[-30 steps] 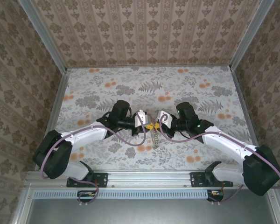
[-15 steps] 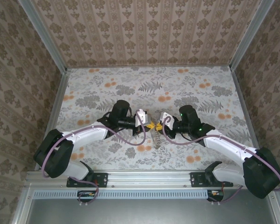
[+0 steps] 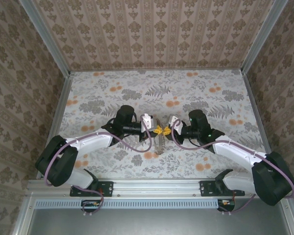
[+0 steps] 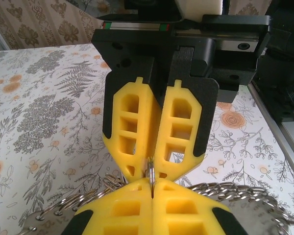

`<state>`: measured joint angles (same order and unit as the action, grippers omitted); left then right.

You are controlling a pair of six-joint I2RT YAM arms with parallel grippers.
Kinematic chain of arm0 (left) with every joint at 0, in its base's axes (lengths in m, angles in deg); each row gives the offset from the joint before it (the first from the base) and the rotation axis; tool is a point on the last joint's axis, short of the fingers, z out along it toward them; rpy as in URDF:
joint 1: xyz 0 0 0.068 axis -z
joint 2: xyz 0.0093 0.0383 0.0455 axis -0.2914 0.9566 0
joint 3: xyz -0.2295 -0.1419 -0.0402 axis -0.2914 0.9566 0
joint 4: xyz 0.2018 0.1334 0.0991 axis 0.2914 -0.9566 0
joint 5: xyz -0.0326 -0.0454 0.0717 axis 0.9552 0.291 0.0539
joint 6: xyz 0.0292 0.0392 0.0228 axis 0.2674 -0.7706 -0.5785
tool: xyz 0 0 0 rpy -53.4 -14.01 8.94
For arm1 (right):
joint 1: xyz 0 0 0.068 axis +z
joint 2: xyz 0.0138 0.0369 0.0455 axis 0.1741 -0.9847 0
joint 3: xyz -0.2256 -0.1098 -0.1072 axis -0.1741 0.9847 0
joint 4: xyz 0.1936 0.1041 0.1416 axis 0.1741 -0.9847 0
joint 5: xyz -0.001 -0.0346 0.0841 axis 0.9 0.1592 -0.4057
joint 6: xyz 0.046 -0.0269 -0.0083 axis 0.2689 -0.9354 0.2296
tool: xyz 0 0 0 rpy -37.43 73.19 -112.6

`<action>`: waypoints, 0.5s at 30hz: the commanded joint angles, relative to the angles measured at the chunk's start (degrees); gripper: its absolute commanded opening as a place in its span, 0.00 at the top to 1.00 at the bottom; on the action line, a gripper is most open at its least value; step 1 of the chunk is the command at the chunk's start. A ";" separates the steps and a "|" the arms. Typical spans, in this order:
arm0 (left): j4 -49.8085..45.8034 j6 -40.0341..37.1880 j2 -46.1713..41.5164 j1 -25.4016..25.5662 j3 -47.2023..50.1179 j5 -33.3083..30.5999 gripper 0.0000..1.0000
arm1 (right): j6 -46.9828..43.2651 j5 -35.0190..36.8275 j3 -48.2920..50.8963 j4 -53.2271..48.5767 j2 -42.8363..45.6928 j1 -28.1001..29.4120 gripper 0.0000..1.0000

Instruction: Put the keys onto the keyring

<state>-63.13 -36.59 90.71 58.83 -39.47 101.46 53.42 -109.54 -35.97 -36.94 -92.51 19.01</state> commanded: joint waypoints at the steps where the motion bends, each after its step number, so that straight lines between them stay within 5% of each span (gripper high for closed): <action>1: 1.74 -0.15 -0.11 0.03 0.19 0.28 1.00 | -0.29 1.83 -0.89 -0.97 1.90 -0.12 0.82; 7: -3.18 -3.00 -1.00 -0.06 -0.55 -3.13 1.00 | -2.32 8.72 -1.87 -8.15 4.76 -0.11 0.89; 15: -5.46 -4.32 -0.70 -0.12 -1.34 -3.79 1.00 | -1.03 9.17 -0.68 -8.73 7.95 -0.12 0.92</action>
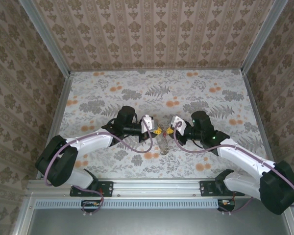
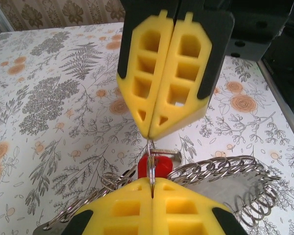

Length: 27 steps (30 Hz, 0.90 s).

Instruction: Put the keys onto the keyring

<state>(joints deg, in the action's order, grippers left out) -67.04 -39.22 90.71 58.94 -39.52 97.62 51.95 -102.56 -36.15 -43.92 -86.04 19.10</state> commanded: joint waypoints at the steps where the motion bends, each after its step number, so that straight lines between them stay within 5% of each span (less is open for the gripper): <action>1: -1.54 -1.64 -0.68 -0.16 -1.32 0.04 1.00 | 0.43 1.96 -0.56 -1.91 1.52 -0.21 0.92; 17: -4.39 -2.74 -0.61 0.01 -2.39 -0.79 1.00 | 3.54 -0.42 -1.00 0.32 -0.21 -0.12 0.81; 27: -16.71 -8.86 1.87 1.63 -7.64 -4.12 1.00 | 7.31 6.90 1.03 4.15 2.05 0.08 0.76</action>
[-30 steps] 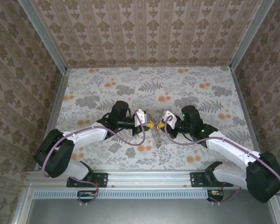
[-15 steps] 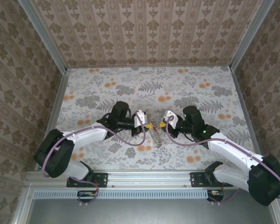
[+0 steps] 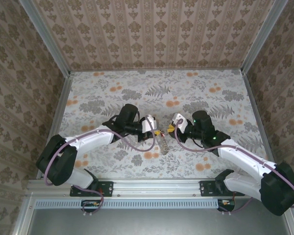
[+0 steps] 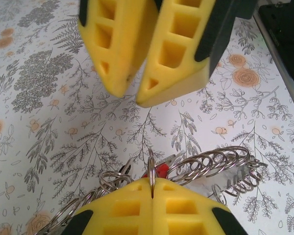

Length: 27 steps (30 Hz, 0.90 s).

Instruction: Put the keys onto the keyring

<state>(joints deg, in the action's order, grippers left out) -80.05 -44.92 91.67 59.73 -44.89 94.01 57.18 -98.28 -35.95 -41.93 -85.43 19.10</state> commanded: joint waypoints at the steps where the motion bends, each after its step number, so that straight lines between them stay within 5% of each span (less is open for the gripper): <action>1: -3.67 -3.14 1.02 1.10 -2.46 -0.84 1.00 | 2.20 2.48 0.82 1.84 1.44 0.03 0.76; 27: -1.27 -1.69 1.00 2.04 -3.40 0.85 1.00 | -2.12 -9.51 -0.03 -0.76 -2.37 1.81 0.76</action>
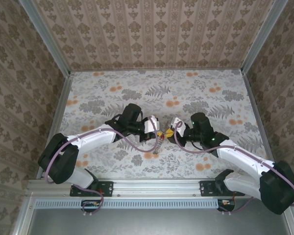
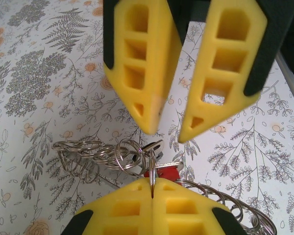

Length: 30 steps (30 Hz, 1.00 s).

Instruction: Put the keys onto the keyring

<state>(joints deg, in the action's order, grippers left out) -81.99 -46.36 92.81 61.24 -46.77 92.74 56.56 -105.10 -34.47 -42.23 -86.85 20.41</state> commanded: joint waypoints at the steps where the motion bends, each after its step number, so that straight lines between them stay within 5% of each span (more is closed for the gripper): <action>1: 0.70 -0.23 -0.13 0.48 -1.50 2.16 1.00 | -1.70 -2.71 -1.69 -0.45 -1.23 0.58 0.76; 19: 0.63 -0.36 0.07 0.55 -2.13 3.01 1.00 | -3.61 -2.28 -2.41 3.18 -4.65 0.85 0.79; 24: 1.62 0.21 -0.31 0.62 -1.68 2.95 1.00 | -4.54 3.32 -1.18 3.02 -2.41 0.85 0.77; 30: 2.69 0.80 -0.45 0.62 -1.11 2.87 1.00 | -11.39 2.25 -2.68 -8.38 -1.45 0.85 0.76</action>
<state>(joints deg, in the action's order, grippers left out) -81.47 -46.30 92.81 61.54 -46.77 93.38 50.03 -102.85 -35.54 -43.17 -88.69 21.00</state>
